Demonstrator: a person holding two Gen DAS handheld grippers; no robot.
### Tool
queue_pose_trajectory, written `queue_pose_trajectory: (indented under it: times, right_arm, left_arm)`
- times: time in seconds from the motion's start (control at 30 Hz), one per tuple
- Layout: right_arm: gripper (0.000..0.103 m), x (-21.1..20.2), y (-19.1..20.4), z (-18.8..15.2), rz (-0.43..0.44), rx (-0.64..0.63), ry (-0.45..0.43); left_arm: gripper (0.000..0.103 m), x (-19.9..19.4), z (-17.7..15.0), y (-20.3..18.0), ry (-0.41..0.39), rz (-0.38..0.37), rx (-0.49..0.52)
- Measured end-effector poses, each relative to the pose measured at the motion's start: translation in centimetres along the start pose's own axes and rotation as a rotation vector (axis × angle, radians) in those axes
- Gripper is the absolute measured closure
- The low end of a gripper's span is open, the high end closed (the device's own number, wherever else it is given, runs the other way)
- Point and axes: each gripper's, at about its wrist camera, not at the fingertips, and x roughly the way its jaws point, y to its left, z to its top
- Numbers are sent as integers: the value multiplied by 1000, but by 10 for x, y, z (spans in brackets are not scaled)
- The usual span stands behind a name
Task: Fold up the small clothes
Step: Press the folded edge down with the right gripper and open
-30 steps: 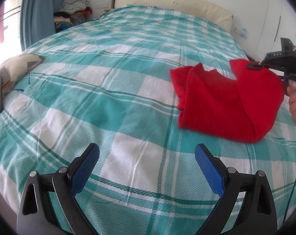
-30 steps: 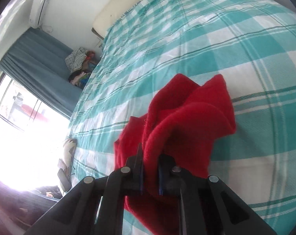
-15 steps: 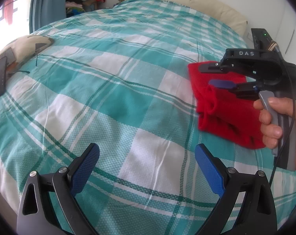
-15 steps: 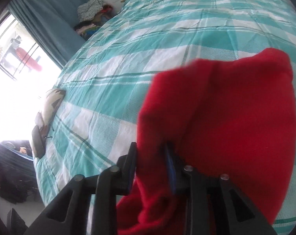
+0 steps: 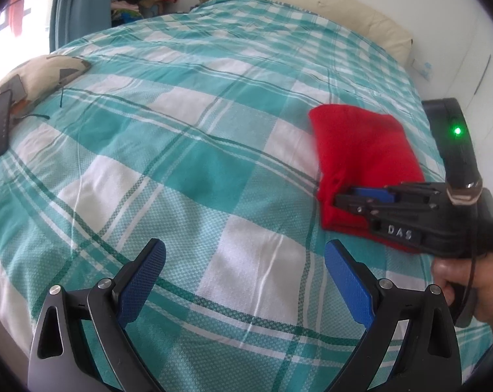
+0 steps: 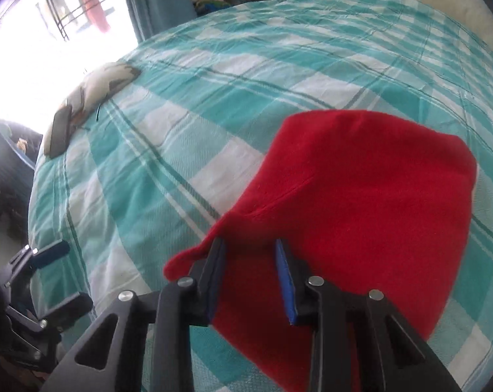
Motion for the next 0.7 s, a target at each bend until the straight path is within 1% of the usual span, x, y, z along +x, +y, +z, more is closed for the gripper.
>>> queue_pose_trajectory:
  times: [0.03,0.07,0.1,0.17,0.2,0.3,0.37,0.4,0.47,0.6,0.63,0.7]
  right_arm:
    - [78,4,10,-6,-30,-40,-6]
    - [77,1,13,-11,-49,-58,-31]
    - [78,-4,12,-11,-35,-46,-46]
    - [78,-24,0,-9,41,40,-78]
    - [78,-39,-7,-10,58,77,-110]
    - [78,-86,-38,-20,41,157,-205]
    - [78,-107,-57,-32,24,215,-234]
    - [78,-112,-65,-40,22,234,-230]
    - [78,-108,-70,-57,2,241,-194]
    - [79,-70,-71,-99,-51,246,-62]
    - [79,-63,-70,-108,-63,240,-49]
    - [79,-65,-65,-117,-93,223,-81]
  left_arm:
    - [5,0,0,1,-1,5,-1]
    - [5,0,-1,2,1,8,-4]
    - [5,0,0,3,3,8,-9]
    - [5,0,0,5,4,3,-20]
    - [5,0,1,5,3,0,-23]
    - [5,-1,1,2,-1,-8,-14]
    - [5,0,1,-2,1,-9,2]
    - [5,0,1,-3,3,-10,9]
    - [5,1,0,-6,7,-8,18]
    - [5,4,-3,-6,12,8,21]
    - [5,4,-3,-6,13,11,20]
    - [5,6,-4,-6,18,17,18]
